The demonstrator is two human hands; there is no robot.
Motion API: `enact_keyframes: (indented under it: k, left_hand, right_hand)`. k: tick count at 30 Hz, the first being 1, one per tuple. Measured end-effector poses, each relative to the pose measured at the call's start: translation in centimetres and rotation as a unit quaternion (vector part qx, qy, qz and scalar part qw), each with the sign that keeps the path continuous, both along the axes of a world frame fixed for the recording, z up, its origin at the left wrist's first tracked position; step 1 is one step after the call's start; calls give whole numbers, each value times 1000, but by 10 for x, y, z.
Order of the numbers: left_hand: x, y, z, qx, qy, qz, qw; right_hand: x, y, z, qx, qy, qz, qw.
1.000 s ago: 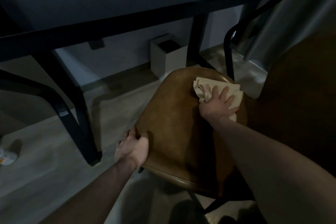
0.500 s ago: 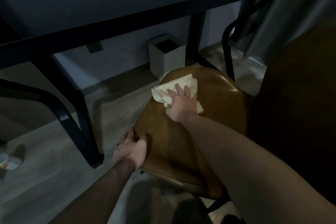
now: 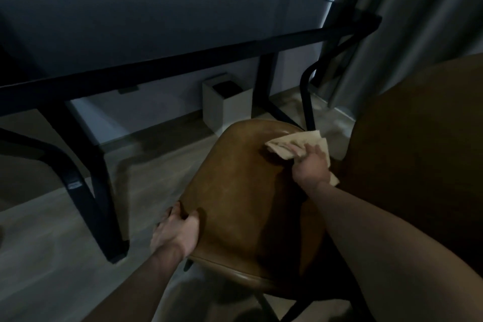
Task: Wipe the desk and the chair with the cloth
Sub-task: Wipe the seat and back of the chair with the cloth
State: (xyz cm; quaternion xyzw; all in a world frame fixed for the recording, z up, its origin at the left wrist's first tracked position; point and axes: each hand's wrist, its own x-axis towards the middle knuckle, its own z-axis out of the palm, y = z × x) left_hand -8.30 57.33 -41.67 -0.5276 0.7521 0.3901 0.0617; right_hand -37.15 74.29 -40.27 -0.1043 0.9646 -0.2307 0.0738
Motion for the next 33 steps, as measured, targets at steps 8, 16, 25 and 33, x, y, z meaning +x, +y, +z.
enact_keyframes:
  k: [8, 16, 25, 33]
  left_hand:
    - [-3, -6, -13, -17, 6, 9, 1000]
    - [-5, -7, -16, -32, 5, 4, 999]
    - [-5, -5, -13, -24, 0, 4, 1000]
    - [-3, -9, -19, -2, -3, 18, 1000]
  right_hand:
    - [10, -48, -5, 88, -80, -8, 993]
    - [7, -66, -34, 67, 2, -45, 997]
    - [59, -75, -36, 107, 45, 122, 986]
    - [157, -87, -21, 81, 42, 334, 938]
